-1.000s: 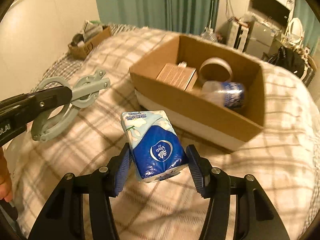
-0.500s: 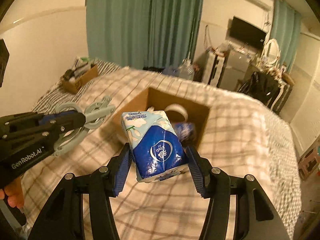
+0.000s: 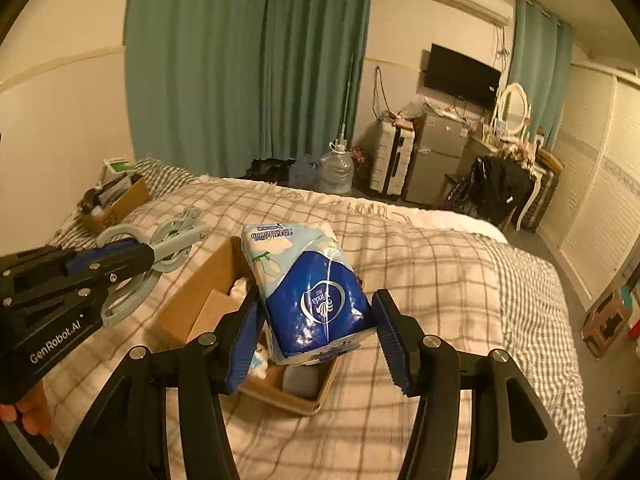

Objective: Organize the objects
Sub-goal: 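Carry the clip and tissue pack over the box and release both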

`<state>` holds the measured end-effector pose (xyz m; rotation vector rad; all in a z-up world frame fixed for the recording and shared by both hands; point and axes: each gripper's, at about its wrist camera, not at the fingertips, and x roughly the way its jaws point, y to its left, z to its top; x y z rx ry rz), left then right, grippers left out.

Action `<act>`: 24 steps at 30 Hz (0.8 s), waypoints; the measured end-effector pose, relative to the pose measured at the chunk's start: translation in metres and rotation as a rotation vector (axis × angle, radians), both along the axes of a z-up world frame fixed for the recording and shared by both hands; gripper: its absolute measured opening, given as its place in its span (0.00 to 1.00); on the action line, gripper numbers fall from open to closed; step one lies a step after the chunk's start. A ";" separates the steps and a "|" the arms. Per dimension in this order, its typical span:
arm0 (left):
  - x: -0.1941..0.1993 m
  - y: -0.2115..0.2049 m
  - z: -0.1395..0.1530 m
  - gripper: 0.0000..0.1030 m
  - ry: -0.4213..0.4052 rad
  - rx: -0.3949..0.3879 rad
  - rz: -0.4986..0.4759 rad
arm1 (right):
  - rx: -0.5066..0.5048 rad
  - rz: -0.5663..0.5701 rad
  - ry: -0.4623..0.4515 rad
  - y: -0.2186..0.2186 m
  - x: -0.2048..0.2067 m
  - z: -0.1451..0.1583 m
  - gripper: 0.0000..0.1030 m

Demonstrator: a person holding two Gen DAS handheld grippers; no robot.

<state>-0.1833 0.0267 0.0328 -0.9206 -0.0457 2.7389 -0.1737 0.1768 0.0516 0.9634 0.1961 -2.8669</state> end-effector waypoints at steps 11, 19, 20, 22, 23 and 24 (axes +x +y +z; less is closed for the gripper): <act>-0.077 0.005 -0.065 0.11 -0.093 0.001 0.006 | -0.001 -0.020 -0.088 0.006 -0.086 -0.062 0.51; -0.101 0.014 -0.097 0.11 -0.107 -0.016 -0.019 | -0.024 -0.011 -0.096 0.002 -0.112 -0.108 0.56; -0.102 0.015 -0.099 0.11 -0.110 -0.013 -0.022 | -0.032 -0.016 -0.088 0.004 -0.113 -0.110 0.57; -0.101 0.016 -0.101 0.13 -0.108 -0.013 -0.026 | -0.042 -0.019 -0.084 0.006 -0.112 -0.111 0.59; -0.101 0.018 -0.101 0.13 -0.108 -0.015 -0.031 | -0.048 -0.020 -0.079 0.007 -0.111 -0.110 0.61; -0.100 0.019 -0.101 0.14 -0.113 -0.020 -0.040 | -0.052 -0.022 -0.075 0.008 -0.109 -0.110 0.63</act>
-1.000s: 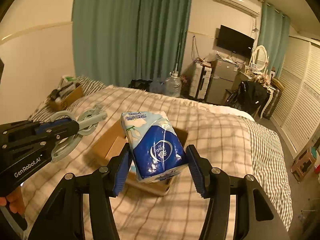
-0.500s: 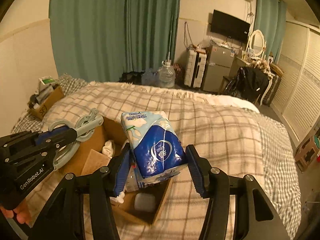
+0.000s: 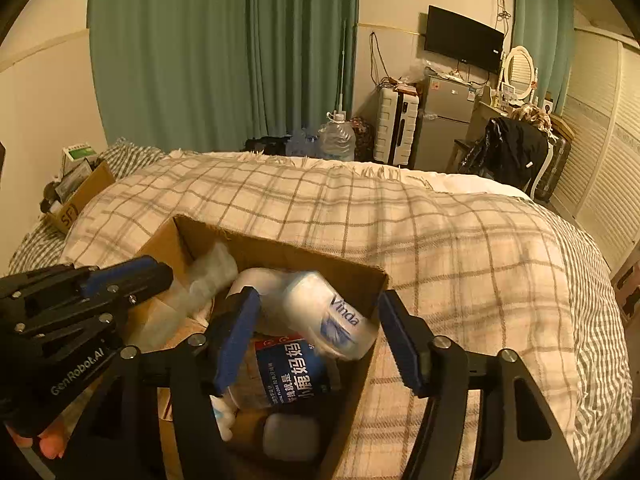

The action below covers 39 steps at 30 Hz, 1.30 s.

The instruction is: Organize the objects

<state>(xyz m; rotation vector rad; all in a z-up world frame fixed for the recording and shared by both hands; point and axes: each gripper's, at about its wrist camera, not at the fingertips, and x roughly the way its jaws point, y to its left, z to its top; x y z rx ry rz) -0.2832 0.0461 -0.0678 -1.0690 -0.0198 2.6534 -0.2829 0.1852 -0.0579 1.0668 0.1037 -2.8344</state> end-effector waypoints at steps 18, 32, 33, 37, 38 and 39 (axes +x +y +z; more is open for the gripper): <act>0.098 -0.019 0.118 1.00 0.269 0.016 0.063 | 0.008 -0.130 0.292 0.024 0.117 0.133 1.00; 0.208 -0.057 0.126 1.00 0.474 0.047 0.166 | 0.045 -0.193 0.426 0.020 0.230 0.149 1.00; 0.211 -0.060 0.119 1.00 0.464 0.047 0.173 | 0.050 -0.197 0.423 0.020 0.232 0.142 1.00; 0.214 -0.068 0.090 1.00 0.417 0.060 0.202 | 0.023 -0.231 0.397 0.026 0.235 0.106 1.00; 0.215 -0.070 0.082 1.00 0.404 0.059 0.208 | 0.001 -0.227 0.373 0.028 0.231 0.095 1.00; 0.216 -0.072 0.075 1.00 0.394 0.053 0.215 | -0.016 -0.222 0.362 0.031 0.229 0.086 1.00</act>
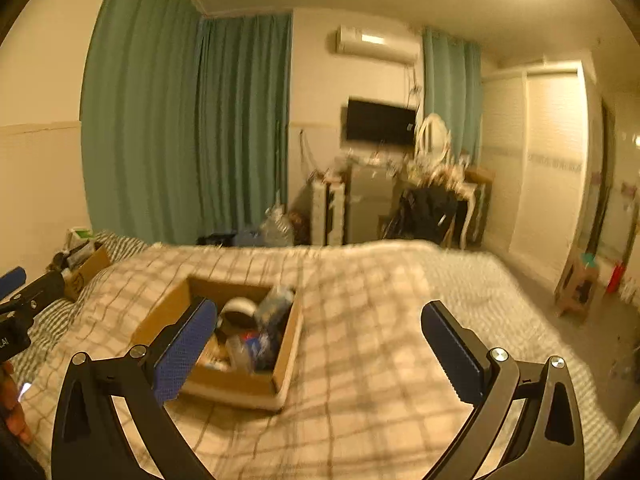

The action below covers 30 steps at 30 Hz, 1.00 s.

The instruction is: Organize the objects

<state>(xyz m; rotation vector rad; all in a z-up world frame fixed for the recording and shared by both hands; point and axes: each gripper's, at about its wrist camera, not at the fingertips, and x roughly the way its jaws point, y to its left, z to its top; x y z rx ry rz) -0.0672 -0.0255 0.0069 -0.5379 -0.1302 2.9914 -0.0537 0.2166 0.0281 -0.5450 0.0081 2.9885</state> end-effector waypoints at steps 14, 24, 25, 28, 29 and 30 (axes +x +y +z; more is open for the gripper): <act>0.010 0.010 -0.031 1.00 -0.023 -0.071 -0.002 | 0.080 0.018 -0.015 -0.014 -0.006 -0.041 1.00; 0.010 0.010 -0.036 1.00 -0.042 -0.077 -0.003 | 0.078 0.025 -0.007 -0.017 -0.004 -0.040 1.00; 0.010 0.010 -0.036 1.00 -0.042 -0.080 -0.003 | 0.078 0.025 -0.009 -0.017 -0.004 -0.040 1.00; 0.010 0.011 -0.037 1.00 -0.045 -0.081 -0.006 | 0.075 0.025 -0.010 -0.017 -0.004 -0.041 1.00; 0.010 0.011 -0.037 1.00 -0.046 -0.081 -0.007 | 0.074 0.024 -0.012 -0.017 -0.005 -0.042 1.00; 0.010 0.012 -0.038 1.00 -0.046 -0.084 -0.006 | 0.073 0.023 -0.013 -0.017 -0.004 -0.042 1.00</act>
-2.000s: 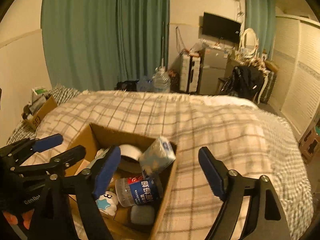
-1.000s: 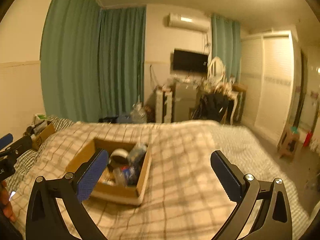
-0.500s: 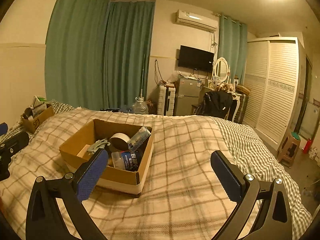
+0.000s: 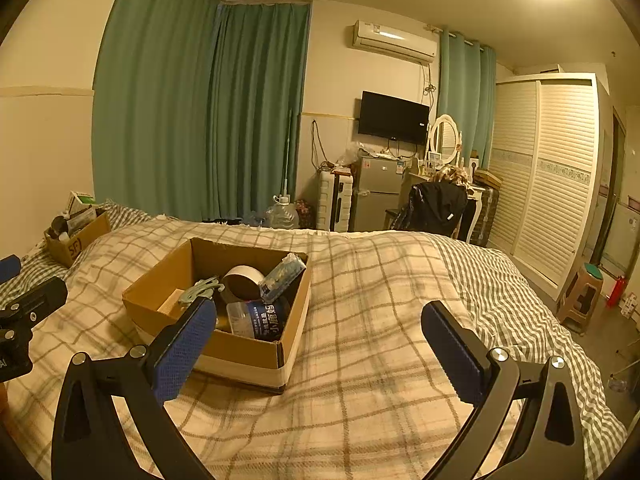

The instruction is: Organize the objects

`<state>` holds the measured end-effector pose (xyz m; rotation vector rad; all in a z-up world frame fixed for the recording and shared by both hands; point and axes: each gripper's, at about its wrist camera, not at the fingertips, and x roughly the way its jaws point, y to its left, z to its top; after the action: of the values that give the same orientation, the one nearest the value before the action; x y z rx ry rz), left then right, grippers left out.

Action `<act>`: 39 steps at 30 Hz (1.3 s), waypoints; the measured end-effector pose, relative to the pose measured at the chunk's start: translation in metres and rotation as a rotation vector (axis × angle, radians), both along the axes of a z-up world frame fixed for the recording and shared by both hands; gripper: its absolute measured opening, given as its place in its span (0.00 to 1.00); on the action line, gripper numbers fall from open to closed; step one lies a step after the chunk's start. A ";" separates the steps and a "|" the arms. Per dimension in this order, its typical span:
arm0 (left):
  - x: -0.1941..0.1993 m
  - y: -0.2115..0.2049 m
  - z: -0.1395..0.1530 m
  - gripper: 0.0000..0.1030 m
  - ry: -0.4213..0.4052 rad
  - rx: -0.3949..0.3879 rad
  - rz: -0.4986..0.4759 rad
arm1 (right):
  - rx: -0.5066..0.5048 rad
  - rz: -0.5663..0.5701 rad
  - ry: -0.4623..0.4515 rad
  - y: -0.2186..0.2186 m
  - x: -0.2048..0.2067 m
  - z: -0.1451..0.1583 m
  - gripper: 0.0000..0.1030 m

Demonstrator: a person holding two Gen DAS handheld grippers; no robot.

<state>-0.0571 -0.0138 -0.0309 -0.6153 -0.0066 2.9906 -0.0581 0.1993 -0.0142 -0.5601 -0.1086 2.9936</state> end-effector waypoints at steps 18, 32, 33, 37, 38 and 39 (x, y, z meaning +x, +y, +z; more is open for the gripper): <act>-0.003 -0.003 -0.005 1.00 -0.023 0.001 0.002 | -0.001 -0.004 -0.005 0.002 0.000 0.000 1.00; 0.000 0.003 -0.007 1.00 -0.014 -0.032 0.011 | -0.003 -0.006 -0.009 0.002 0.000 -0.001 1.00; 0.000 0.003 -0.007 1.00 -0.011 -0.035 0.013 | -0.003 -0.006 -0.009 0.002 0.000 -0.001 1.00; 0.002 0.001 -0.006 1.00 0.000 -0.024 0.035 | -0.007 -0.008 -0.010 0.001 -0.001 -0.003 1.00; 0.001 -0.001 -0.006 1.00 -0.006 -0.016 0.033 | -0.008 -0.010 -0.011 0.001 -0.001 -0.003 1.00; 0.001 -0.001 -0.006 1.00 -0.010 -0.012 0.030 | -0.009 -0.010 -0.011 0.002 -0.001 -0.003 1.00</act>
<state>-0.0564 -0.0150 -0.0368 -0.6377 0.0009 3.0181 -0.0590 0.2009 -0.0169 -0.5768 -0.0925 2.9831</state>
